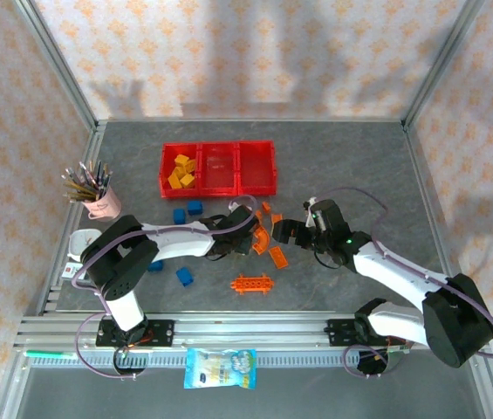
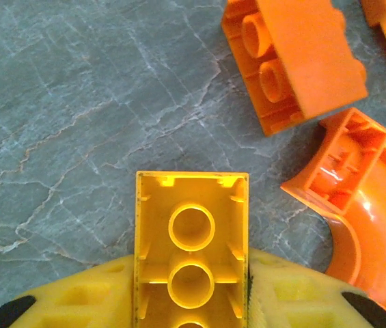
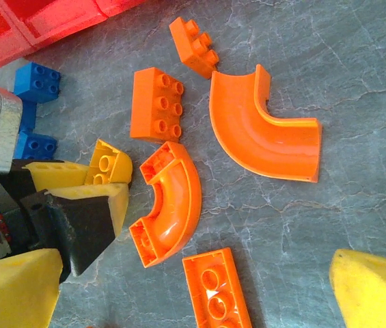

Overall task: Sort the legos into containers by color
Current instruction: Pick up the lego from the center of the table, then place the lego in the container.

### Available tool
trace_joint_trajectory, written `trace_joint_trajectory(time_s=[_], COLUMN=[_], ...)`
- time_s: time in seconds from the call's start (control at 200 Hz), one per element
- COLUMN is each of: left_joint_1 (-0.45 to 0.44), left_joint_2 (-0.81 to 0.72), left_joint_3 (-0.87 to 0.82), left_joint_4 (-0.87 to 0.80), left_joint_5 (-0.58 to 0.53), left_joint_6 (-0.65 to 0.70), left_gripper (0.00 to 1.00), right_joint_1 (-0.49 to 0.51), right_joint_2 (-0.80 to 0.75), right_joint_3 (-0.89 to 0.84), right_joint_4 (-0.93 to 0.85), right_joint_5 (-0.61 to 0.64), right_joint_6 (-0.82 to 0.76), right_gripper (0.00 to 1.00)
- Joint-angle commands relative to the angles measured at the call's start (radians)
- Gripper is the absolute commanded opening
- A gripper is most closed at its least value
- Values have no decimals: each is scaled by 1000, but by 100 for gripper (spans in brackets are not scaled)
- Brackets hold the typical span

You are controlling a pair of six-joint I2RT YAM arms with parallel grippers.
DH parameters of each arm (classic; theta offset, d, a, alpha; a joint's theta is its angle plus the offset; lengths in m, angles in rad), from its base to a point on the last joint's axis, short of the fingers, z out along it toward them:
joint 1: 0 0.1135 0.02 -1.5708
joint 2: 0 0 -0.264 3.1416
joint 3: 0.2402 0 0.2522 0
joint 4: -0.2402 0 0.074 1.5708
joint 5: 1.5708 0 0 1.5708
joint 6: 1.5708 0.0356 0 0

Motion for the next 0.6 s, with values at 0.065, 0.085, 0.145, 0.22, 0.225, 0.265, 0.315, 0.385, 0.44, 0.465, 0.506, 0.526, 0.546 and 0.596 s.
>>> trace_joint_trajectory(time_s=[0.065,0.085,0.145,0.22,0.225,0.265,0.315,0.385,0.44,0.465,0.506,0.526,0.546,0.596], left_joint_1=[14,16,23,35,35,39,44,53,64,69,80,88,95,114], left_joint_2=[-68,-76,-98,-128,-130,-152,-180,-220,-249,-261,-281,-291,-300,-326], left_joint_3=[-31,-35,-51,-74,-76,-86,-97,-106,-103,-102,-98,-96,-94,-92], left_joint_4=[19,22,37,49,49,54,53,45,25,15,2,-5,-8,-14], left_joint_5=[-23,-20,-4,17,18,24,21,13,-3,-10,-19,-22,-27,-44], left_joint_6=[-13,-16,-26,-49,-50,-58,-67,-73,-80,-85,-91,-95,-98,-109], left_gripper=[31,30,28,25,25,23,23,21,20,19,19,19,18,18], right_joint_1=[-7,-7,-7,-7,-7,-7,-7,-8,-7,-8,-7,-7,-7,-5], right_joint_2=[-28,-29,-34,-40,-39,-40,-36,-30,-24,-18,-10,-6,-1,14], right_joint_3=[36,37,40,43,44,50,61,73,82,88,96,101,106,120], right_joint_4=[-15,-14,-12,-8,-8,-14,-19,-21,-16,-13,-4,0,5,19], right_joint_5=[28,26,15,12,12,17,19,14,1,-6,-18,-24,-32,-53], right_joint_6=[-23,-22,-21,-22,-22,-27,-35,-45,-52,-55,-58,-60,-61,-66], right_gripper=[100,100,100,100,100,100,100,100,100,100,100,100,100,100])
